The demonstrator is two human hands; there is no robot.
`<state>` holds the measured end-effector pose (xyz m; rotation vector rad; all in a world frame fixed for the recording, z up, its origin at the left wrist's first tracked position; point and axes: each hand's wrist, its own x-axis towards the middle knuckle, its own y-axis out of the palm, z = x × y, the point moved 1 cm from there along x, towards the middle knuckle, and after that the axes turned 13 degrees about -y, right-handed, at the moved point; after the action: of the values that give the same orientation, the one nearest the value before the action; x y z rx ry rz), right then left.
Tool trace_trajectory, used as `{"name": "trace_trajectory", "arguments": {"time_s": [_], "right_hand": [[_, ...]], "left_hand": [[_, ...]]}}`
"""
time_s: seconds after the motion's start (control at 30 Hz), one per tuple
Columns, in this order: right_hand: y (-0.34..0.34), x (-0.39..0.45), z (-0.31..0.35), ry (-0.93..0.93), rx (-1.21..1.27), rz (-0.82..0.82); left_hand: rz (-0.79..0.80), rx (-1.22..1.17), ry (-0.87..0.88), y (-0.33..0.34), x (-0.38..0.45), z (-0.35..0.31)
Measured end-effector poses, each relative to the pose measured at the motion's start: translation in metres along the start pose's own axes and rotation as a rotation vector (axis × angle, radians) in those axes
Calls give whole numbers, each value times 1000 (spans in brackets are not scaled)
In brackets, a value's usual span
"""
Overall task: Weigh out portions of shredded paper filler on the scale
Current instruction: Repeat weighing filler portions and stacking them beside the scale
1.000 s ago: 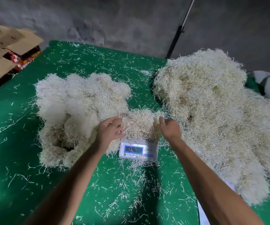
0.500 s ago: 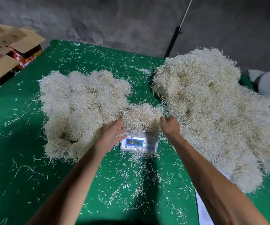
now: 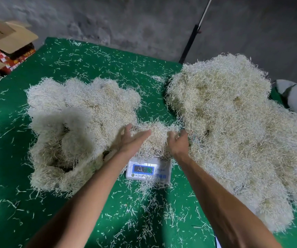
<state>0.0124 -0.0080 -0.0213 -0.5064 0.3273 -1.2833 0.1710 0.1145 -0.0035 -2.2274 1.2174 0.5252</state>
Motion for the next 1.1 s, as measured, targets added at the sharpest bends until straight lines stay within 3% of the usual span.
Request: {"name": "trace_trajectory", "arguments": {"time_s": [0.1,0.17,0.27,0.33,0.47,0.77,1.1], "right_hand": [[21,-5,6,-80,63,76],[33,-8,15,-98,192,55],[38,0,19,5,427,-17],[31,17,15,121,459,-41],[3,51,7,230,328,-135],[-28,93,23,104,90,-75],[-23,117,35,38,-62,-35]], "left_hand": [[78,121,-18,23,14,-14],[112,24,-69,34,24,-21],[117,-183,-170,47,33,-28],[148,-206,-210,57,28,-31],[148,-211,-162,81,8,-35],[74,-385,-220,105,-14,-63],[-9,-395,-268,116,-11,-83]]}}
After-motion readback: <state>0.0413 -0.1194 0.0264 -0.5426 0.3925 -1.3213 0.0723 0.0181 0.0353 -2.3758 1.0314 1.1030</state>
